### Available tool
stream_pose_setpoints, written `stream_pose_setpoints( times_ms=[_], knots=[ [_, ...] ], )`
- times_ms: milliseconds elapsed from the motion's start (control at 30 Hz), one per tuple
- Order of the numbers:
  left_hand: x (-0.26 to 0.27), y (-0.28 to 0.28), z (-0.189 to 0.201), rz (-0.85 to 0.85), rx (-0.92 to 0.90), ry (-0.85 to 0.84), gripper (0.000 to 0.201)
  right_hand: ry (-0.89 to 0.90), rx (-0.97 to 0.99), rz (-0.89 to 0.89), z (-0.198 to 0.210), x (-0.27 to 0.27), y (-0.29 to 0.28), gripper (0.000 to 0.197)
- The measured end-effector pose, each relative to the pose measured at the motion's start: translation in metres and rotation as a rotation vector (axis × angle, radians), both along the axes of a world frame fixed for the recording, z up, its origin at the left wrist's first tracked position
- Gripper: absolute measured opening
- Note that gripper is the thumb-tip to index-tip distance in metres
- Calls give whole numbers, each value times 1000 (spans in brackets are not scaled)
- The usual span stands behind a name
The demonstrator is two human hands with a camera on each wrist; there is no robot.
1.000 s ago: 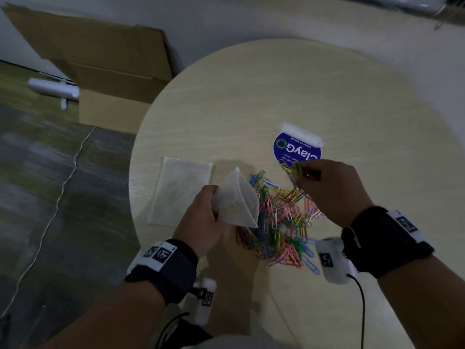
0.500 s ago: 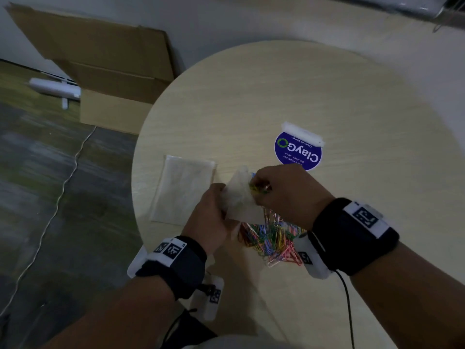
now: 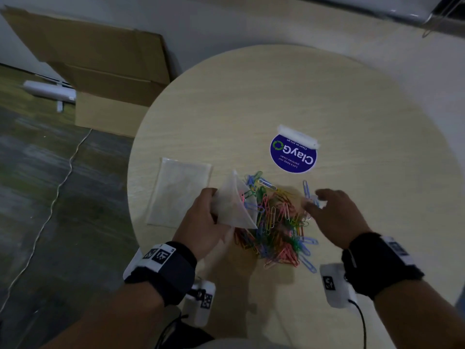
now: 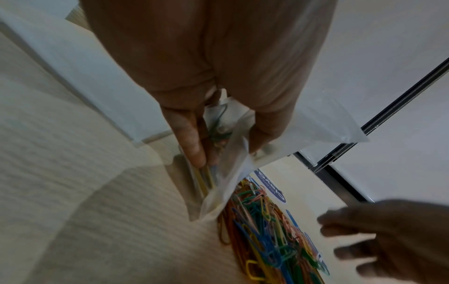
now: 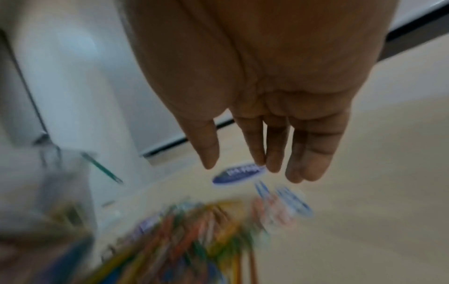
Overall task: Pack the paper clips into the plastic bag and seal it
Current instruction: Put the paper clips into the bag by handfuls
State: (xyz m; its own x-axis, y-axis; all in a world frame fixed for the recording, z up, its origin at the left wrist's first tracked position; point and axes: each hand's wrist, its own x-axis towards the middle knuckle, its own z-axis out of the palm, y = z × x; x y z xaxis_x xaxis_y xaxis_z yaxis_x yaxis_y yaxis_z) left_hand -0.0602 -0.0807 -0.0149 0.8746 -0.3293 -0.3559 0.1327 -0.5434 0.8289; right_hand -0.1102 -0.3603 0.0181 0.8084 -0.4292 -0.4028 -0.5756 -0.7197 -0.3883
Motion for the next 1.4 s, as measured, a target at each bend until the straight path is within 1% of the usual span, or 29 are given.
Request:
stream_pose_setpoints(
  times_ms=[33, 67, 133, 200, 300, 367, 433, 500, 600, 700, 800, 933, 1033, 1133, 1267, 1333, 1400],
  knots=[
    [0, 0, 0, -5, 10, -5, 56, 44, -27, -16, -12, -4, -1, 47],
    [-1, 0, 1, -6, 21, -12, 56, 54, -55, -25, -21, -6, 0, 45],
    [-1, 1, 1, -7, 36, -20, 57, 2, -99, -13, -31, -4, 9, 42],
    [0, -1, 2, -7, 40, -24, 56, -47, -99, 27, -34, 2, 22, 45],
    [0, -2, 3, -2, 39, -30, 56, -31, -118, 118, -37, 5, 37, 49],
    [0, -3, 4, 0, 35, -23, 54, -19, -116, 139, -39, 4, 40, 45],
    [0, -3, 4, 3, 29, -18, 52, -21, -77, 132, -39, 4, 38, 35],
    [-1, -3, 4, 6, 30, -23, 52, -5, -51, 132, -36, 4, 34, 30],
    [-1, -4, 3, 10, 35, -34, 53, -11, -20, 133, -30, 3, 27, 29],
    [-1, -5, 3, 14, 33, -36, 53, -55, 18, 63, -18, 1, 20, 28],
    [0, -6, 1, 17, 21, -37, 52, -159, 36, -4, 1, 1, 15, 25],
    [1, -8, -1, 22, 11, -19, 56, -349, 137, -76, 37, 9, 22, 20],
    [1, -10, -3, 23, 22, -14, 58, -441, 239, -78, 57, 19, 39, 15],
    [2, -11, -5, 19, 16, -15, 59, -504, 290, -76, 60, 25, 58, 14],
    [3, -11, -10, 10, 39, -19, 60, -548, 234, -52, 51, 33, 78, 20],
    [4, -11, -13, 8, 44, -18, 64, -551, 246, -45, 47, 35, 85, 18],
    [4, -10, -15, 0, 42, -20, 62, -508, 260, 4, 43, 35, 92, 16]
  ],
)
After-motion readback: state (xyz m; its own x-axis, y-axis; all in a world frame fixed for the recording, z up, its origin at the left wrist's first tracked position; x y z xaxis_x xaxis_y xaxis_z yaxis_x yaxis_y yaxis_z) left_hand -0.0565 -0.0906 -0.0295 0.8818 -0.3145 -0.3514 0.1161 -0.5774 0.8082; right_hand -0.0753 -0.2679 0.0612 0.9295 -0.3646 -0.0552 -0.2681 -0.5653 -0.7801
